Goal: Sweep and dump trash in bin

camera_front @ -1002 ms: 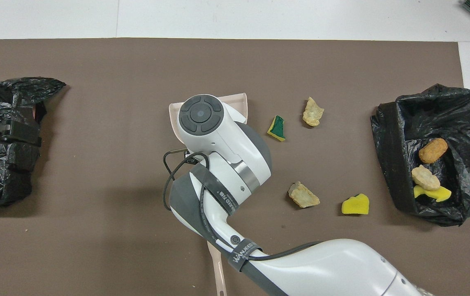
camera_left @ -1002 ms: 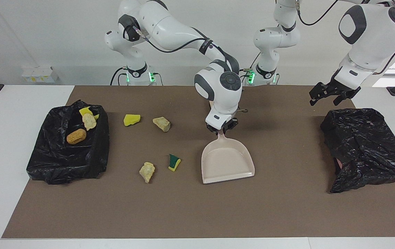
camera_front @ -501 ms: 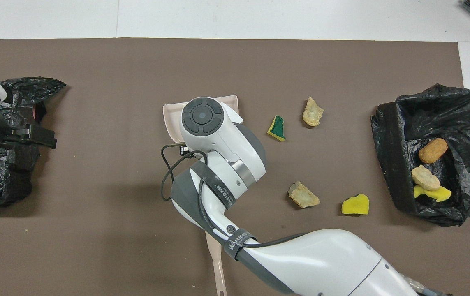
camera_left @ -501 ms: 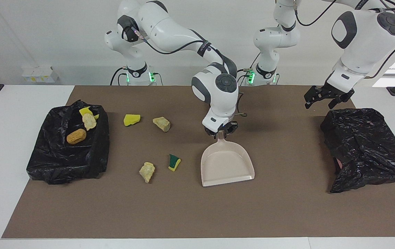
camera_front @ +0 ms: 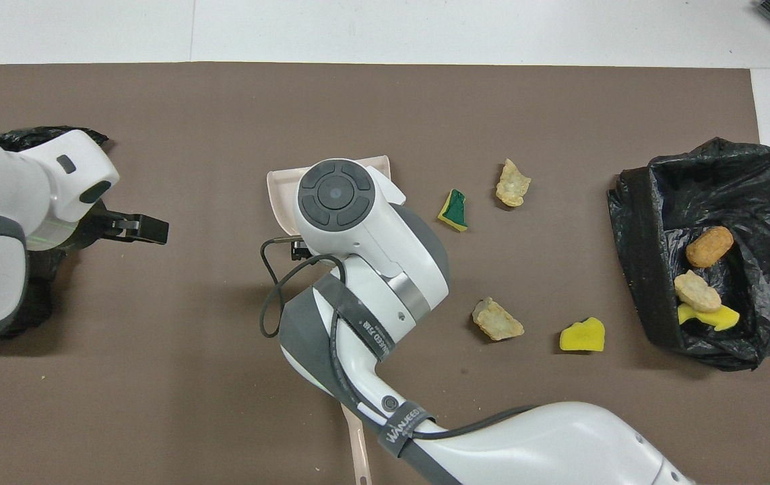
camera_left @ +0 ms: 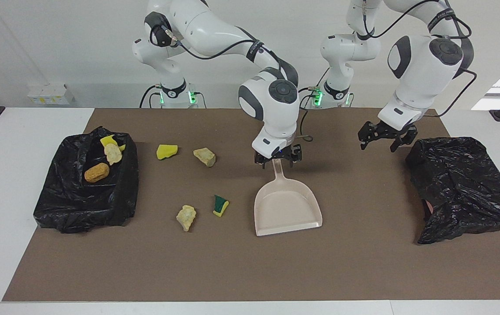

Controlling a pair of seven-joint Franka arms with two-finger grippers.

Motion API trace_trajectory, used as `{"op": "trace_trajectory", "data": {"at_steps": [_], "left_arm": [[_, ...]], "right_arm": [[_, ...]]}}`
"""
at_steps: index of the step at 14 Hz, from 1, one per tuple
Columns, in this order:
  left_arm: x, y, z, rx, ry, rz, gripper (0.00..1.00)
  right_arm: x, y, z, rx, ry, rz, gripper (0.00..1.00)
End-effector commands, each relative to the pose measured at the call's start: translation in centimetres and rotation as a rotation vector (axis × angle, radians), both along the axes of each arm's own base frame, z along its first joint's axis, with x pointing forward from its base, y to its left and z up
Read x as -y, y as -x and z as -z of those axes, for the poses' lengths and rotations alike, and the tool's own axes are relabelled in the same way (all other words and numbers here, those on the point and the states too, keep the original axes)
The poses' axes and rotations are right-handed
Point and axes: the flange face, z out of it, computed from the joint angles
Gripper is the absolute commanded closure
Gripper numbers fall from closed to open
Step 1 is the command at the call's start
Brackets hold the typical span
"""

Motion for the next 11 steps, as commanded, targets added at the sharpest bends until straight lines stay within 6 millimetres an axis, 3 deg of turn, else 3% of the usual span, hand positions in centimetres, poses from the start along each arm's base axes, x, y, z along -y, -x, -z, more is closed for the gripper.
{"op": "trace_trajectory", "data": {"at_steps": [1, 5, 7, 9, 11], "left_arm": [[3.0, -0.2, 3.0, 0.019, -0.002, -0.043, 0.00], [6.3, -2.0, 7.5, 0.029, 0.009, -0.004, 0.00], [7.9, -2.9, 9.5, 0.034, 0.017, -0.030, 0.00], [10.8, -3.5, 11.1, 0.019, 0.020, -0.034, 0.00], [14.2, -2.9, 11.3, 0.015, 0.025, -0.054, 0.00]], "right_arm": [[1.6, 4.7, -2.1, -0.032, 0.018, 0.003, 0.00], [0.8, 13.5, -2.9, -0.107, 0.048, -0.056, 0.00], [1.4, 17.2, -1.8, -0.131, 0.072, -0.063, 0.00], [2.1, 21.1, -0.3, -0.191, 0.039, -0.073, 0.00], [2.5, 24.5, 1.4, -0.193, 0.024, -0.081, 0.00]]}}
